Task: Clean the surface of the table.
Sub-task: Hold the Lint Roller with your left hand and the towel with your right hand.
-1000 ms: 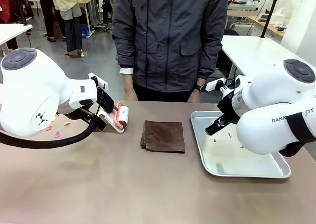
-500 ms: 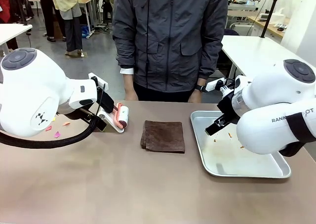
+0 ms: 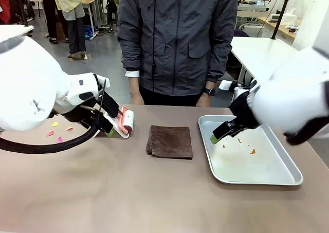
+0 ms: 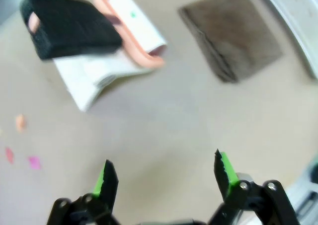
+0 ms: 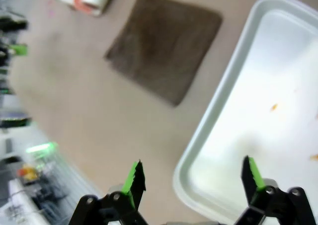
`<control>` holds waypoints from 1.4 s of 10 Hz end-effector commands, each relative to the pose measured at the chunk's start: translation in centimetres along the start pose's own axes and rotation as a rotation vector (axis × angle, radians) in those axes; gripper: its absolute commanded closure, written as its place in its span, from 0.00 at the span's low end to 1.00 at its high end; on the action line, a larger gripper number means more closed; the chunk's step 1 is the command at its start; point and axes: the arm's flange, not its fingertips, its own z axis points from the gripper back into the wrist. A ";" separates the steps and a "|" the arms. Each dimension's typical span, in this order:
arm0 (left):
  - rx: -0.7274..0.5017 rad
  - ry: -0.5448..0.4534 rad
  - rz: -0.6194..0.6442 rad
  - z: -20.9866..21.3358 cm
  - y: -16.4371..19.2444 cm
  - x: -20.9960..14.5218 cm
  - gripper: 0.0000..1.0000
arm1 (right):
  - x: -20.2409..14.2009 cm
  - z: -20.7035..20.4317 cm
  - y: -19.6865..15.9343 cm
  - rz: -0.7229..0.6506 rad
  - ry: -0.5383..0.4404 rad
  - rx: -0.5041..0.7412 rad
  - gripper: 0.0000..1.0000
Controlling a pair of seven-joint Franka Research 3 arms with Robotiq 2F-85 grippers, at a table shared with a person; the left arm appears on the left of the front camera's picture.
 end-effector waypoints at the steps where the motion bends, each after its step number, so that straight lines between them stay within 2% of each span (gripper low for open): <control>1: -0.275 0.054 0.107 4.6 2.7 -2.3 0.00 | -0.7 5.9 -3.1 -0.180 0.067 0.252 0.00; 2: -0.525 0.051 0.105 6.2 4.6 -3.5 0.00 | -1.5 6.9 -4.0 -0.264 0.082 0.317 0.00; 3: -0.629 -0.010 0.144 7.7 6.8 -5.0 0.00 | -2.6 7.5 -5.2 -0.327 0.113 0.400 0.00; 5: -0.796 -0.173 0.259 10.2 11.6 -8.7 0.00 | -6.8 7.9 -9.2 -0.433 0.012 0.615 0.00; 6: -0.830 -0.239 0.345 10.5 14.2 -10.6 0.00 | -9.0 8.3 -11.3 -0.495 -0.036 0.669 0.00; 7: -0.863 -0.296 0.441 10.3 17.3 -12.4 0.00 | -11.4 9.1 -13.7 -0.564 -0.127 0.708 0.00; 9: -0.924 -0.386 0.625 9.2 19.4 -14.8 0.00 | -16.0 10.8 -19.1 -0.737 -0.360 0.811 0.00; 10: -0.959 -0.439 0.700 8.7 20.1 -16.0 0.00 | -17.9 11.2 -21.4 -0.819 -0.432 0.837 0.00; 13: -0.976 -0.540 0.824 7.6 19.1 -17.7 0.00 | -20.3 10.6 -24.0 -0.938 -0.500 0.819 0.00; 14: -0.946 -0.545 0.869 7.4 18.9 -17.7 0.00 | -20.3 10.5 -24.0 -0.952 -0.487 0.787 0.00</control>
